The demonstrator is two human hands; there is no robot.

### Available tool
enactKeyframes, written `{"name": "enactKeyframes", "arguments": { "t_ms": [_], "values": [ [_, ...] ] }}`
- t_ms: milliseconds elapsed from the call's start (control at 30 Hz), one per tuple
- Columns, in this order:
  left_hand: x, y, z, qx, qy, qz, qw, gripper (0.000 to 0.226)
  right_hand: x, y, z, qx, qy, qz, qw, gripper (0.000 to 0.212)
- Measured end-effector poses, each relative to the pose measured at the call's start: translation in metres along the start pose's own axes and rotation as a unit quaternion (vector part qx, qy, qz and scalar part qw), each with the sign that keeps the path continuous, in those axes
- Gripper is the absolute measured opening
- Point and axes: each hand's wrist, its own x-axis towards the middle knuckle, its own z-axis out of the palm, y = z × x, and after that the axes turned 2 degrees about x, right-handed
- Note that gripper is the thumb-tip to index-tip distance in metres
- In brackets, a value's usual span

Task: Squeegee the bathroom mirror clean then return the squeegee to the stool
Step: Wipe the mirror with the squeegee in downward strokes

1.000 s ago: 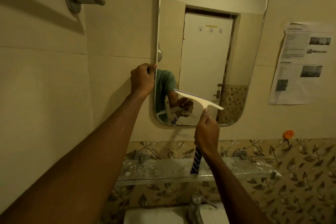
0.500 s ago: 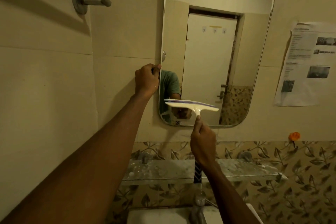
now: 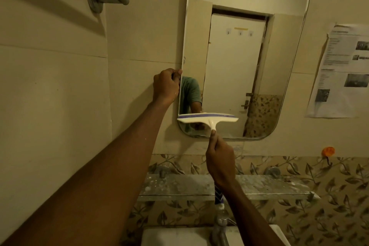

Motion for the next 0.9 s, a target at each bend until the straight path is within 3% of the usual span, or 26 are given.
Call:
{"name": "enactKeyframes", "arguments": {
  "t_ms": [300,500,767,900],
  "values": [
    [0.0,0.001,0.001,0.001,0.003,0.0,1.0,0.034,-0.034,0.029,-0.003,-0.079,-0.05,0.033,0.995,0.045],
    [0.0,0.0,0.0,-0.001,0.006,-0.004,1.0,0.035,0.001,0.011,-0.012,-0.034,-0.025,-0.006,0.999,0.044],
    [-0.001,0.002,0.0,-0.005,-0.001,-0.009,1.0,0.035,-0.026,0.041,-0.017,-0.087,-0.06,0.03,0.994,0.047],
    [-0.001,0.001,0.0,-0.004,0.004,-0.008,1.0,0.035,0.003,0.026,-0.034,-0.047,-0.017,-0.004,0.999,0.045]
  ]
}}
